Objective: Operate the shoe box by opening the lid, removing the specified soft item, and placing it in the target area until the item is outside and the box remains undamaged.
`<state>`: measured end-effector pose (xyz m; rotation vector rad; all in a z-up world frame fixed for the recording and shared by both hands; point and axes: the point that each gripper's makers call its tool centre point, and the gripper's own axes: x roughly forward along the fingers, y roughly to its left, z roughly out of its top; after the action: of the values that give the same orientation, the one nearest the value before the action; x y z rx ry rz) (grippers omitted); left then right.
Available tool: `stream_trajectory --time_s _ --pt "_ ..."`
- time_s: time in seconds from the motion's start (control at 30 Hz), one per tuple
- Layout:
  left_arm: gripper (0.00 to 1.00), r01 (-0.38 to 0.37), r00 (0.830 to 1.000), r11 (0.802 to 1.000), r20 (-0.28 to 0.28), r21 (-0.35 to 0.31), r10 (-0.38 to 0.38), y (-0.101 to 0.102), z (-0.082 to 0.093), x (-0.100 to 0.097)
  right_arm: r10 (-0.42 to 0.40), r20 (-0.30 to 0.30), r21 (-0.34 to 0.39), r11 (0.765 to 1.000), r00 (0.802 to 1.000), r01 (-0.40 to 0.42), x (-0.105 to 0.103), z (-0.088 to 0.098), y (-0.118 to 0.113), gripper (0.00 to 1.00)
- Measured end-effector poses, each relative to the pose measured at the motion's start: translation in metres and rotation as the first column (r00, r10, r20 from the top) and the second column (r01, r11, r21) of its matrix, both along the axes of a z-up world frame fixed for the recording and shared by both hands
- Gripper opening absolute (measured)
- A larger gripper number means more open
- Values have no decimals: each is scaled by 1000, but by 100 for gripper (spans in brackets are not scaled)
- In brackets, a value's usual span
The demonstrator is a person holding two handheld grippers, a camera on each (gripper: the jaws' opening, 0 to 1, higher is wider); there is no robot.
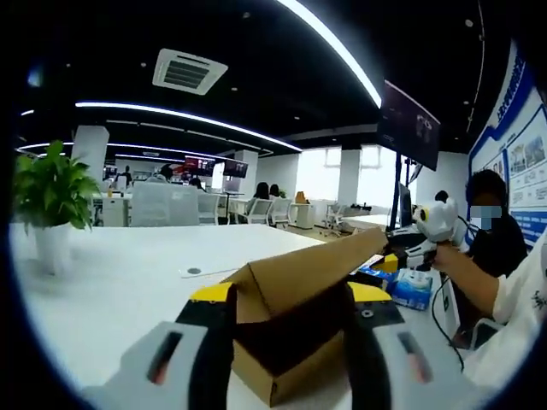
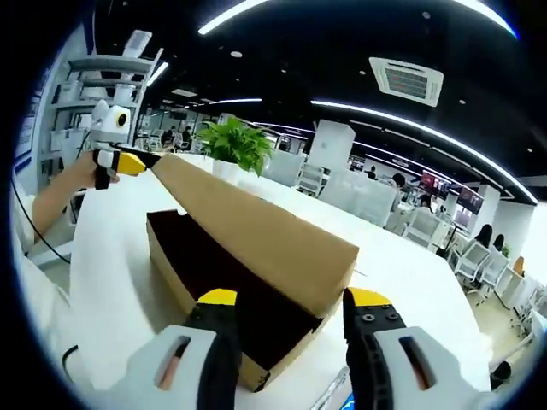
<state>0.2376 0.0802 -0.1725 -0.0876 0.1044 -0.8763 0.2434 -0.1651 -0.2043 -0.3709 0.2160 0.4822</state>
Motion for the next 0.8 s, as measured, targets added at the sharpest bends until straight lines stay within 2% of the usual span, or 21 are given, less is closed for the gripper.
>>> stream_trajectory --time_s 0.13,0.33,0.6,0.8 --pt "51 -5 1000 1000 -7 0 5 -2 -8 -1 13 -30 49 999 999 -12 -4 -6 1 51" --pt "51 -13 1000 999 0 39 13 -3 -14 -3 35 -33 139 990 999 -30 -8 -8 4 56" --pt "51 -47 998 993 37 108 43 -4 -19 -3 66 -36 158 986 997 -60 -12 -11 8 61" --pt "50 -53 998 992 38 116 49 -2 -22 -3 75 -44 186 980 996 -65 -13 -13 9 61"
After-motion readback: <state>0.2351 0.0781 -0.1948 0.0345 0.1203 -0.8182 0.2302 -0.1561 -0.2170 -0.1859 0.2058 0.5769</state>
